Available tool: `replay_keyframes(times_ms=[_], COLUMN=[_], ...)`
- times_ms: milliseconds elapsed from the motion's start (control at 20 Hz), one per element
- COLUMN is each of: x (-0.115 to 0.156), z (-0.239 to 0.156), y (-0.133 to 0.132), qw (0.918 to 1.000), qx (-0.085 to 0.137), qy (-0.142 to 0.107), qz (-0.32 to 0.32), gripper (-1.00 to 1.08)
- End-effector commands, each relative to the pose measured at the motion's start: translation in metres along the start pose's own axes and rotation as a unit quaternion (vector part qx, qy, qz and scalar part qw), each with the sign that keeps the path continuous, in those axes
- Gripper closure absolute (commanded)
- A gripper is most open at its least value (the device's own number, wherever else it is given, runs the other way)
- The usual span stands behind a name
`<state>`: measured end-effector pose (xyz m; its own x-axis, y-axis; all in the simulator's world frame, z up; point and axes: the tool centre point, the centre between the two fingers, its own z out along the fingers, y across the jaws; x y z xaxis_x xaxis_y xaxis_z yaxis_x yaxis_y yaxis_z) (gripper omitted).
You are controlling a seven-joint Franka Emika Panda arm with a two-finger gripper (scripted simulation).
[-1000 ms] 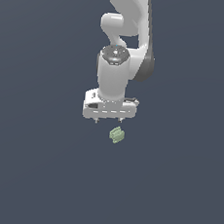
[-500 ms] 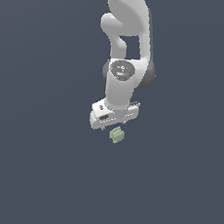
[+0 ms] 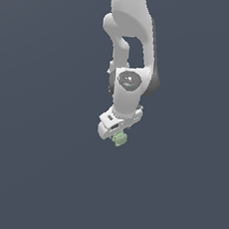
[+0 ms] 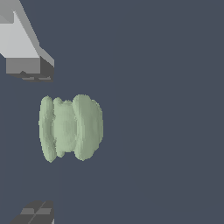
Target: Pick up the object and move it to a goal position.
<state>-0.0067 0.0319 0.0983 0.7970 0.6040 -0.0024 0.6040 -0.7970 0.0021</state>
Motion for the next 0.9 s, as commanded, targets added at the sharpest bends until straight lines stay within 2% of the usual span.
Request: replay_keyframes(times_ms=[0,450,850], x=[0.001,0.002,0.001], z=[0.004,0.010,0.046], y=[-0.002,-0.004,-0.005], qw=[0.9999,0.9997,0.9997], qx=[0.000,0.001,0.001], qy=[0.001,0.001,0.001], qz=[-0.015,-0.024,-0.026], gripper=[-0.92,-0.92,-0.92])
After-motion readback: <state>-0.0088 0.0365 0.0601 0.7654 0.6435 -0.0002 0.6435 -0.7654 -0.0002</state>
